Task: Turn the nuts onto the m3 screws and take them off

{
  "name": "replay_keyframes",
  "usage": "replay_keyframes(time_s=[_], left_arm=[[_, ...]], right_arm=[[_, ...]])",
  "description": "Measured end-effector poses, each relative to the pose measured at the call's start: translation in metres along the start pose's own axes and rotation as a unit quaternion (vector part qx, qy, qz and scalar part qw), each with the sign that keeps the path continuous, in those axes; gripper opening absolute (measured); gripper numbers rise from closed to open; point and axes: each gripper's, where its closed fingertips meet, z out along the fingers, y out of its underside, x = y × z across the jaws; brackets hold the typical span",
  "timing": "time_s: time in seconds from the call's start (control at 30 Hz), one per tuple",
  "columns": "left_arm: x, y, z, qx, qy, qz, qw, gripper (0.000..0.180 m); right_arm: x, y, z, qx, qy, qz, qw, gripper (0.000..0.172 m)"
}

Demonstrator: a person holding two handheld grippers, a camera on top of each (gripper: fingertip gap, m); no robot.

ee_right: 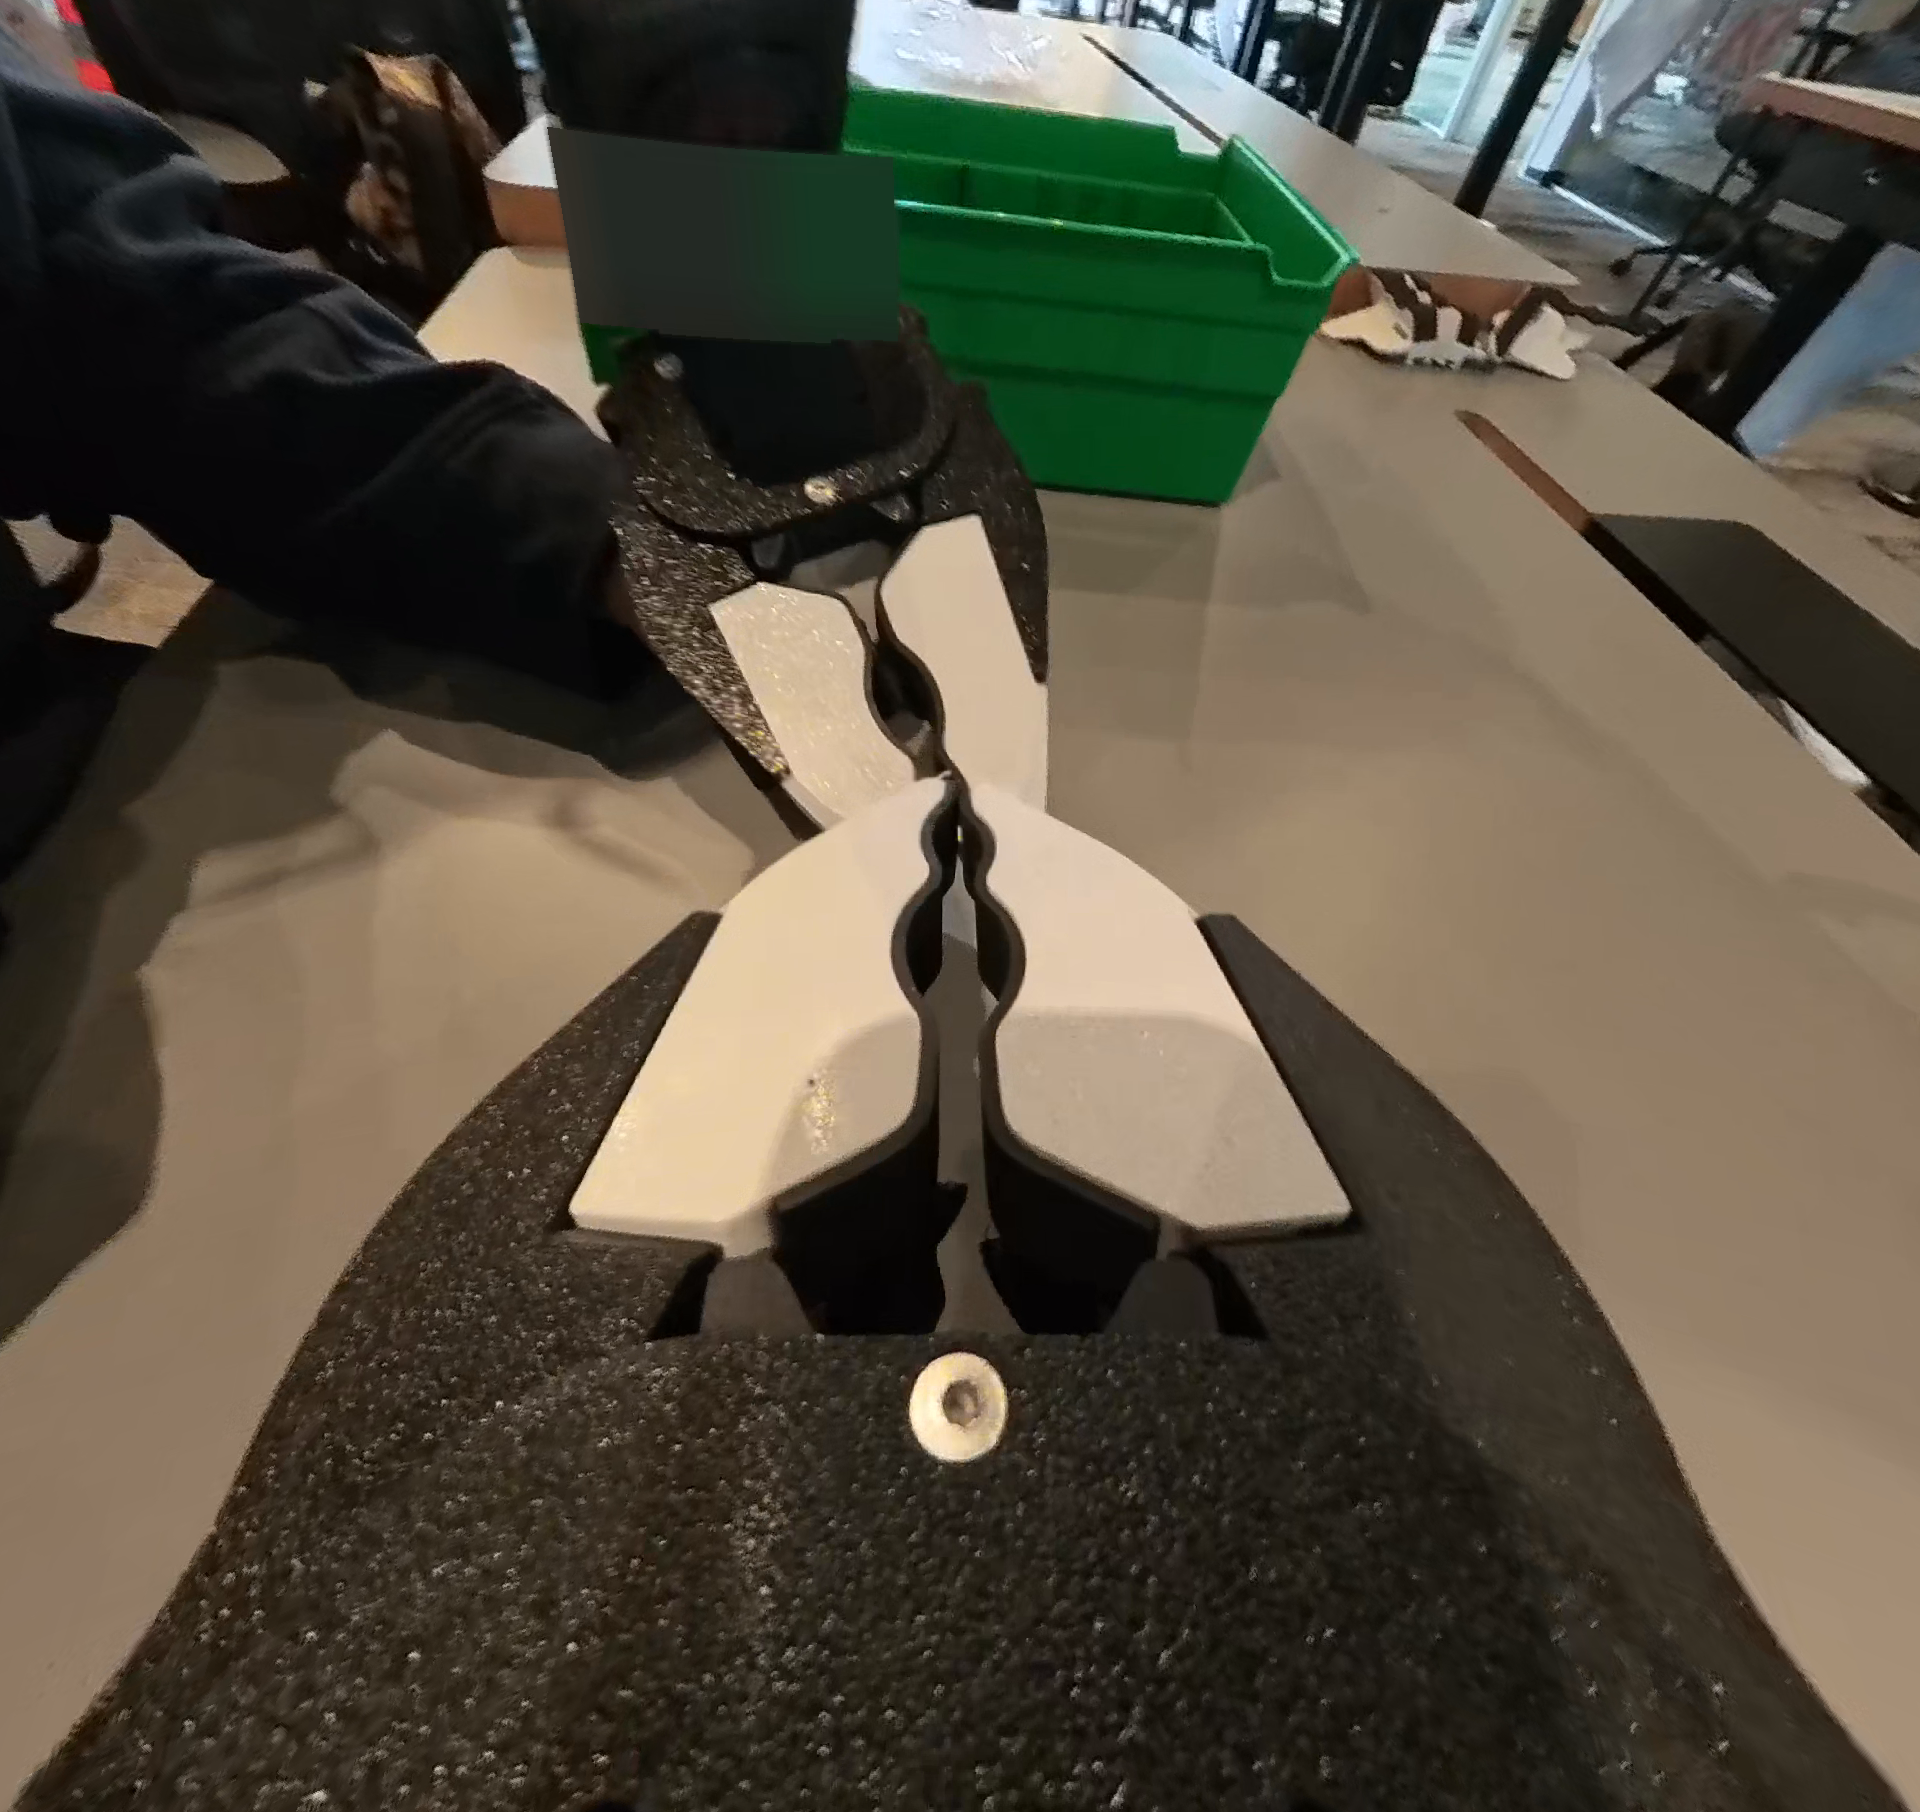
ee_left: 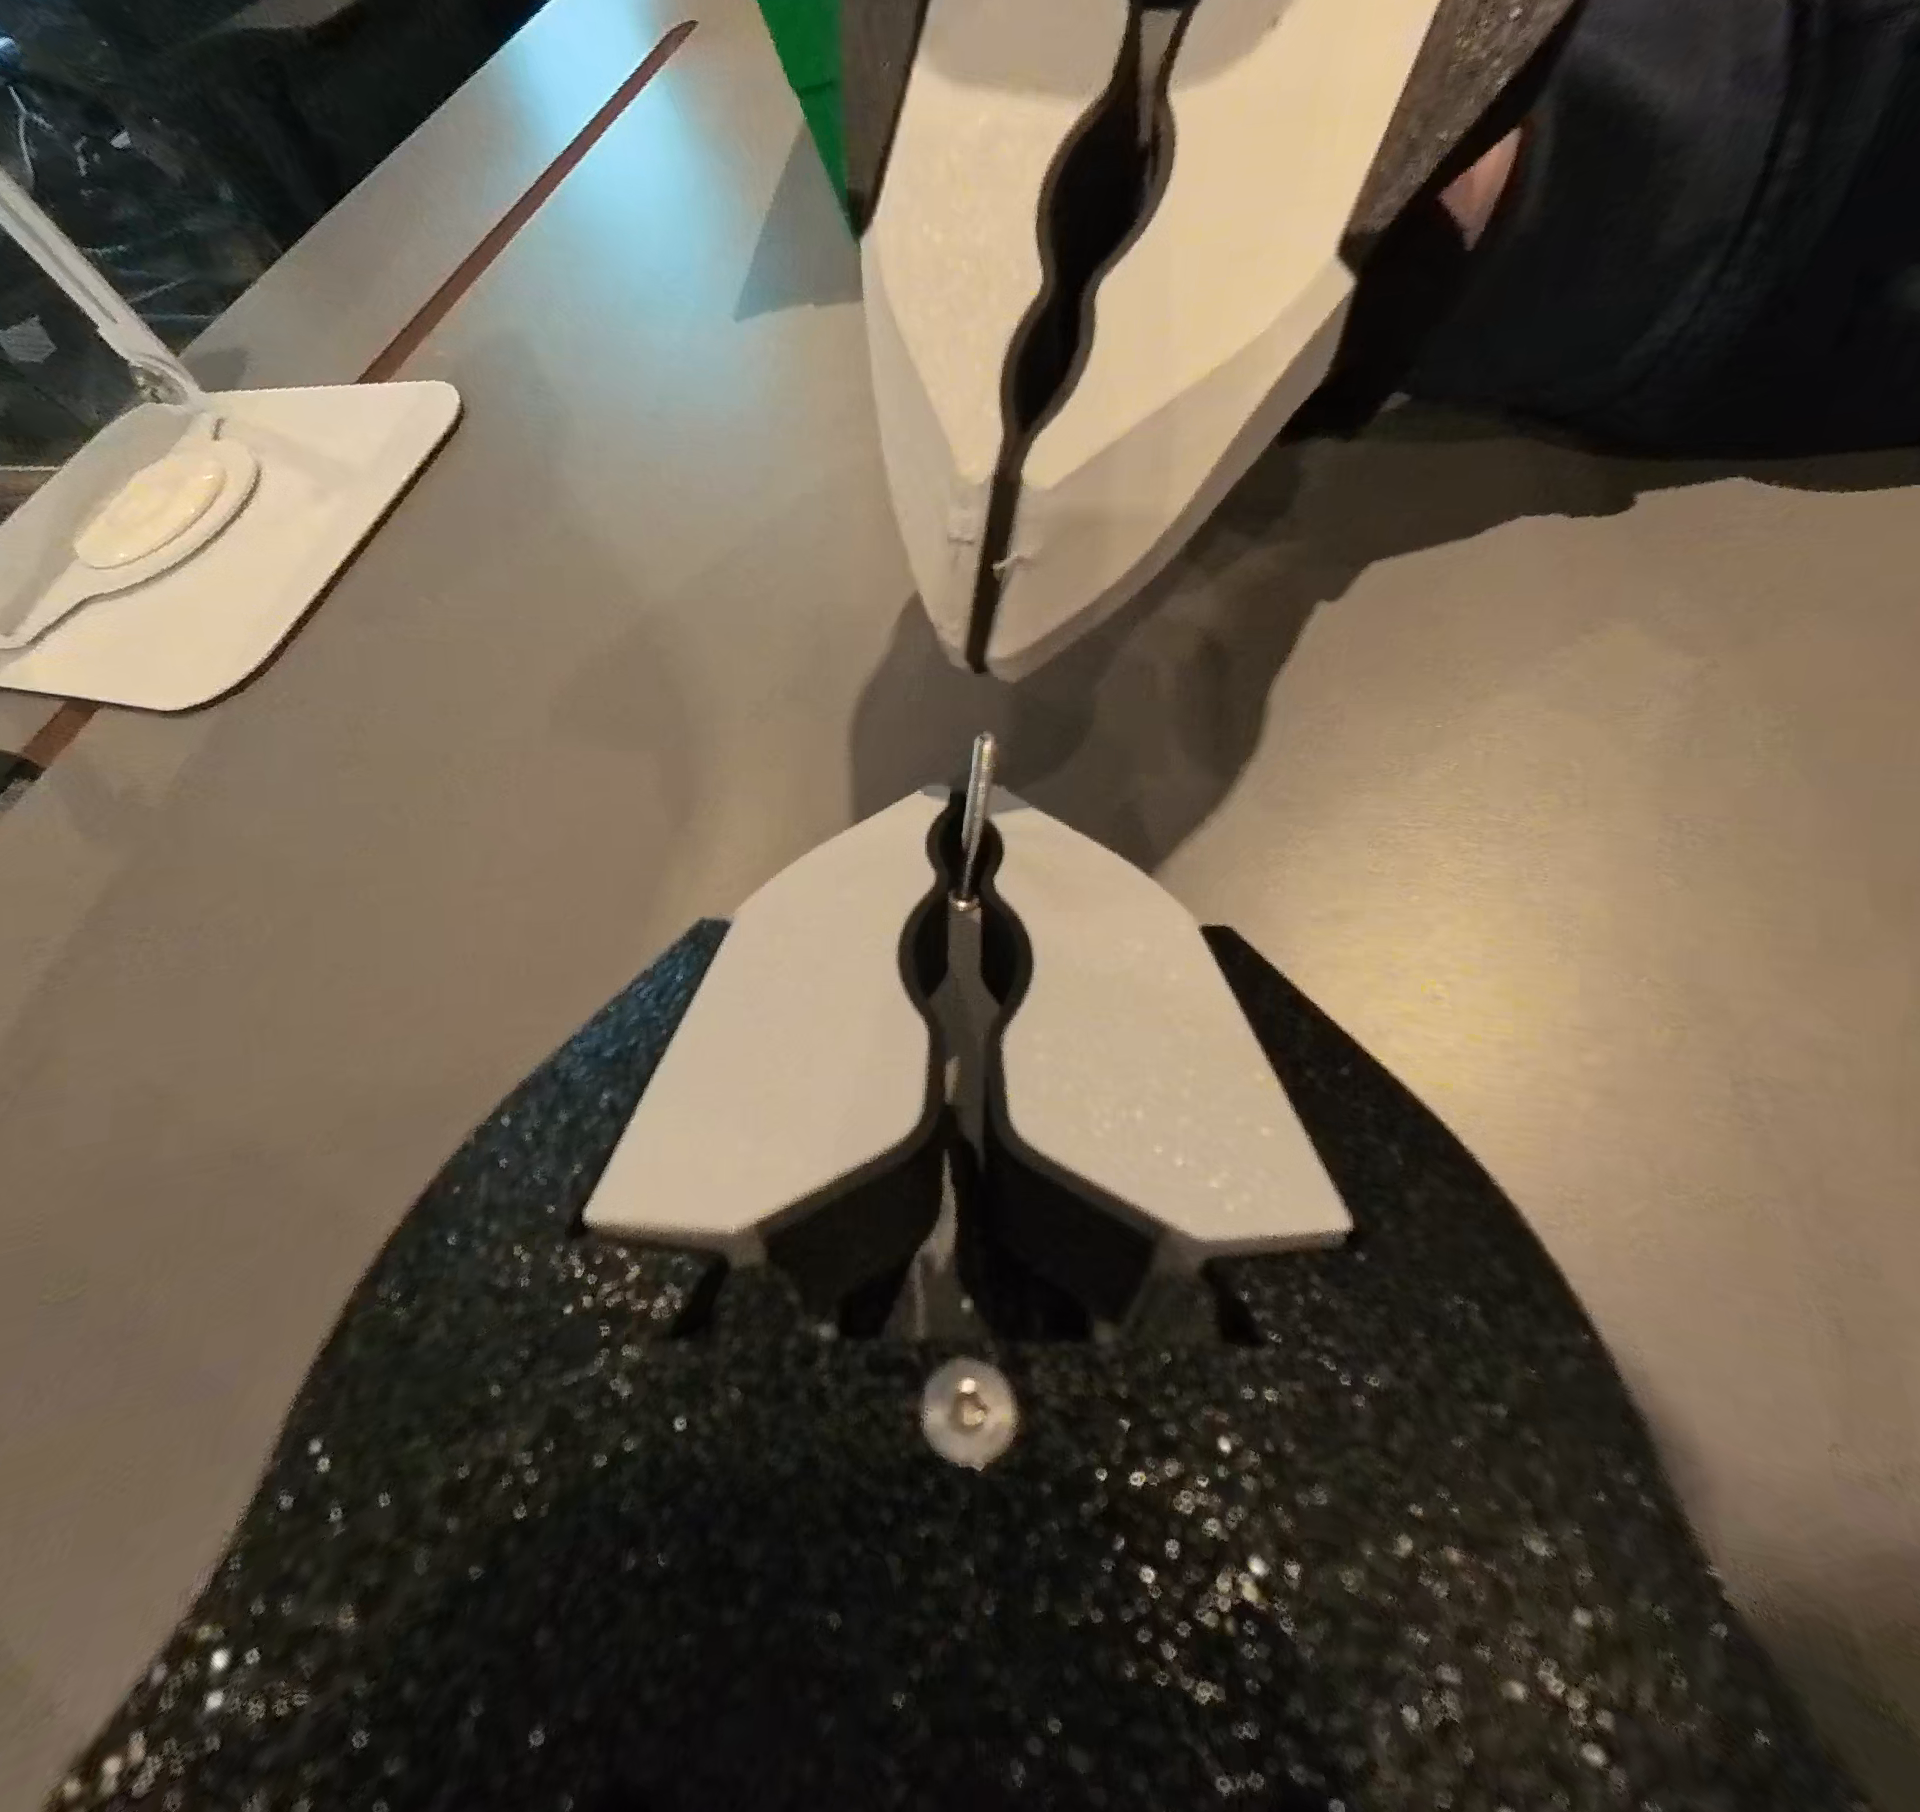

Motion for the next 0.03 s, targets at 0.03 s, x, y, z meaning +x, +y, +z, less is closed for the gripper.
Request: replay_keyframes(time_s=[0.03], left_arm=[[-0.0009,0.0,0.0,0.0,-0.003,-0.001,1.0,0.0]], right_arm=[[0.0025,0.0011,-0.0003,0.001,0.005,0.005,1.0,0.0]])
